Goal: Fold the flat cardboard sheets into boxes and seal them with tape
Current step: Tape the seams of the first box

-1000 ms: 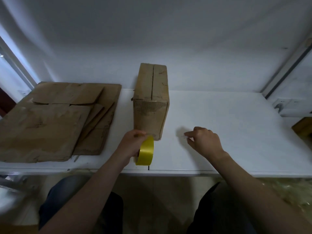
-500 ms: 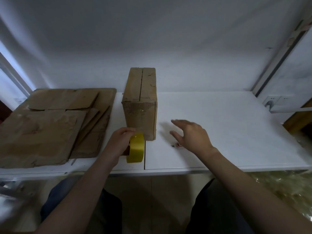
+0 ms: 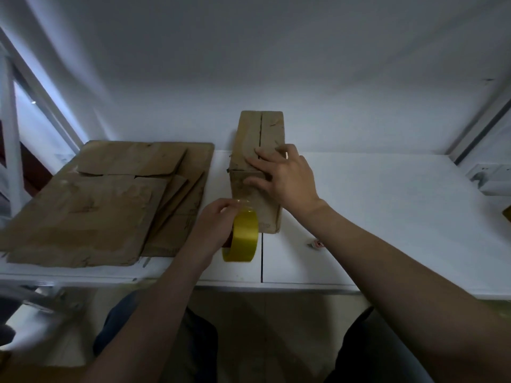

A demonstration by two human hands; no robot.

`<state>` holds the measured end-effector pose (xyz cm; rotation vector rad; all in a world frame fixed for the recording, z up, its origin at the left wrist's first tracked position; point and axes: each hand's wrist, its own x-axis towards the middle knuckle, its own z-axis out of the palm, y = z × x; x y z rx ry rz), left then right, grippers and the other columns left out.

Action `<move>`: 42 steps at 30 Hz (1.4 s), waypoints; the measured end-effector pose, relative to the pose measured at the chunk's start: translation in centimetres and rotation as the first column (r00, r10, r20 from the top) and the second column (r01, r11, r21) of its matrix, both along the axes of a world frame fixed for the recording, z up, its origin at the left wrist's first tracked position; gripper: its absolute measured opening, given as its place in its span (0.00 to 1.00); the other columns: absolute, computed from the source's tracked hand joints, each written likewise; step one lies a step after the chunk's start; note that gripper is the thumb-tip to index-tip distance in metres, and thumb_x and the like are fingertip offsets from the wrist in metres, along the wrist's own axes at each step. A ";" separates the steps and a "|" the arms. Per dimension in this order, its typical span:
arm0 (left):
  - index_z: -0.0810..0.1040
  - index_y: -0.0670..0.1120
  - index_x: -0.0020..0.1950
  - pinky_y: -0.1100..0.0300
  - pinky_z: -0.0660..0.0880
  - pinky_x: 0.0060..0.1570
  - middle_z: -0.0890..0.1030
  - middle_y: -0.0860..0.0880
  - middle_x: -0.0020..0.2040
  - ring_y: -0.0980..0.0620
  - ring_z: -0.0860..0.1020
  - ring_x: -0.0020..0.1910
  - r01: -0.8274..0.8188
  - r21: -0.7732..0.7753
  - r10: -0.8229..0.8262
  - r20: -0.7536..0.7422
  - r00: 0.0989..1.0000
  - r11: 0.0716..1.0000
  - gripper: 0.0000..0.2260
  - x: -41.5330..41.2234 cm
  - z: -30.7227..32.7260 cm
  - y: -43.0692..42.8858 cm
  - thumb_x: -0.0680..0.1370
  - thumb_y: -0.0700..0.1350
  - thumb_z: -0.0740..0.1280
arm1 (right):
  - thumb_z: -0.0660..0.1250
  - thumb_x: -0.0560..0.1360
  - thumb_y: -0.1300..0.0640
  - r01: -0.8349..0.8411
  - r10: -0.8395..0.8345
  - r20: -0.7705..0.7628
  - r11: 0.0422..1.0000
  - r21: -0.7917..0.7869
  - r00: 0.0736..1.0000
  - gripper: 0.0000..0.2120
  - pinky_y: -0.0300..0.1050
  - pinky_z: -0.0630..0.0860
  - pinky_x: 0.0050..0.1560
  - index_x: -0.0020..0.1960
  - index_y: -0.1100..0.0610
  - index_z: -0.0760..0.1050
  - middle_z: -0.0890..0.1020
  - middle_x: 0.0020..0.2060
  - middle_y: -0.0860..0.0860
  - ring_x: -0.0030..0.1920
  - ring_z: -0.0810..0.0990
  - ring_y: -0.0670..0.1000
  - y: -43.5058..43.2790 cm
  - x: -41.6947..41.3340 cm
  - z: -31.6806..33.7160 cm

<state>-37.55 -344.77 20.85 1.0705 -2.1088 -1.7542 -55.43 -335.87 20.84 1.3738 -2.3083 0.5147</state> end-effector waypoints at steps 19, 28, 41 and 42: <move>0.75 0.52 0.62 0.48 0.82 0.51 0.83 0.44 0.54 0.43 0.84 0.52 -0.028 0.296 0.055 -0.083 0.995 0.955 0.10 1.7 1.4 0.4 0.83 0.53 0.63 | 0.60 0.79 0.35 -0.023 0.025 0.022 0.994 -0.104 0.999 0.25 0.53 0.70 0.54 0.69 0.47 0.75 0.79 0.62 0.50 0.60 0.71 0.56 4.7 6.1 0.8; 0.78 0.54 0.57 0.49 0.83 0.48 0.81 0.46 0.56 0.46 0.81 0.53 -0.010 0.244 0.061 -0.202 0.978 0.970 0.05 2.2 4.7 3.0 0.83 0.49 0.65 | 0.75 0.72 0.39 -0.074 0.115 0.584 0.993 -0.093 0.804 0.30 0.44 0.78 0.43 0.65 0.43 0.61 0.78 0.50 0.44 0.48 0.80 0.48 6.7 9.6 1.5; 0.82 0.47 0.56 0.55 0.77 0.46 0.83 0.48 0.50 0.49 0.81 0.51 -0.061 -0.167 0.027 -0.201 0.979 0.984 0.10 2.0 7.6 2.5 0.80 0.51 0.69 | 0.72 0.77 0.52 -0.368 0.375 0.156 0.927 -0.077 0.914 0.19 0.42 0.74 0.50 0.66 0.48 0.71 0.75 0.58 0.46 0.56 0.73 0.47 10.8 7.9 7.2; 0.82 0.47 0.55 0.56 0.77 0.45 0.84 0.49 0.48 0.50 0.81 0.49 -0.064 -0.179 0.023 -0.226 0.974 0.982 0.09 2.0 7.8 2.5 0.80 0.50 0.69 | 0.72 0.77 0.53 -0.382 0.394 0.137 0.918 -0.101 0.909 0.19 0.40 0.71 0.50 0.65 0.50 0.72 0.75 0.57 0.48 0.55 0.72 0.48 11.0 7.9 7.3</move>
